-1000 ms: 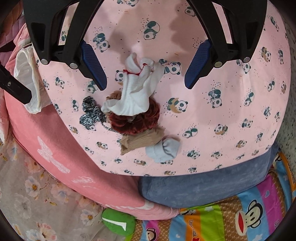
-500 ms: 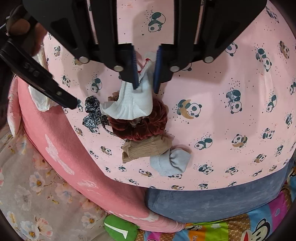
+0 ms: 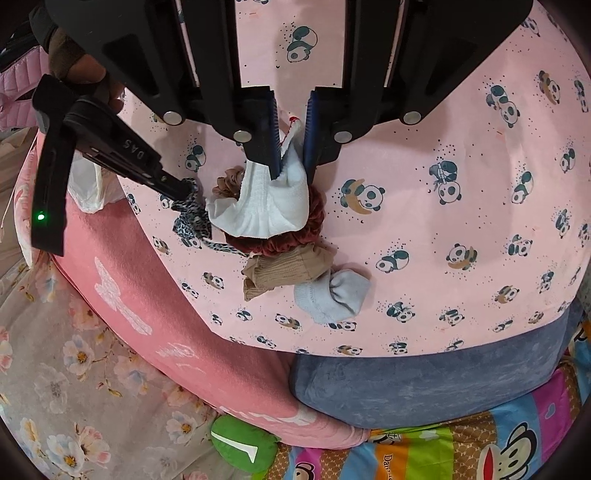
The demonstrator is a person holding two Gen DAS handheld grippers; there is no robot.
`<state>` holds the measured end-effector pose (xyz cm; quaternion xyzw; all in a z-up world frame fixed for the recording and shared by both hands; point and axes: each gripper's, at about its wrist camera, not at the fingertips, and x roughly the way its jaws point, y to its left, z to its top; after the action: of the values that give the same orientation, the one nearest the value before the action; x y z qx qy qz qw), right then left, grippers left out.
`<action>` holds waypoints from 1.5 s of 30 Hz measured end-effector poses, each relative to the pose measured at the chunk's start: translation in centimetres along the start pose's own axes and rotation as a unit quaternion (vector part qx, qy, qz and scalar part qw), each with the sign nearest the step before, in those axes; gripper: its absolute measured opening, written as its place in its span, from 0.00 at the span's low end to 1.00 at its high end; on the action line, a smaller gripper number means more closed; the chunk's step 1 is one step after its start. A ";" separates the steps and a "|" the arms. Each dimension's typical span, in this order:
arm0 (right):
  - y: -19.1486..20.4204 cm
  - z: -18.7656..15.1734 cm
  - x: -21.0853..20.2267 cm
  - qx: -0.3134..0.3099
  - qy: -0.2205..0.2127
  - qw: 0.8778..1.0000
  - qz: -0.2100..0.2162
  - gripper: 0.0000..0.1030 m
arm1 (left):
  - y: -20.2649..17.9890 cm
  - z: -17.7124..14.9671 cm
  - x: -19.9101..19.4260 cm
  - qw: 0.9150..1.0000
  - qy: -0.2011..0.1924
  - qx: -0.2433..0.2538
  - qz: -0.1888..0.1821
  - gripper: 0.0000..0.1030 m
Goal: Collect trash
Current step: 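Grasp the white cloth with the left gripper while the right grasps the leopard-print cloth, then carry the white and leopard-print cloths with both grippers over the wastebasket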
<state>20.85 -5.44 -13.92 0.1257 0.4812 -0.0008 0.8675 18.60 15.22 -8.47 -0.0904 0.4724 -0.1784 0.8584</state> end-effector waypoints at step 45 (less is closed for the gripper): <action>-18.4 -2.3 -33.5 0.107 -0.273 0.956 -0.013 0.05 | -28.9 1.0 -9.4 0.957 -0.112 0.229 -0.136 0.11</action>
<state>-1.31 -26.73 8.91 0.2063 0.2252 -0.0976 0.9472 8.40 -7.73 8.78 0.0255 0.3027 -0.3859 0.8711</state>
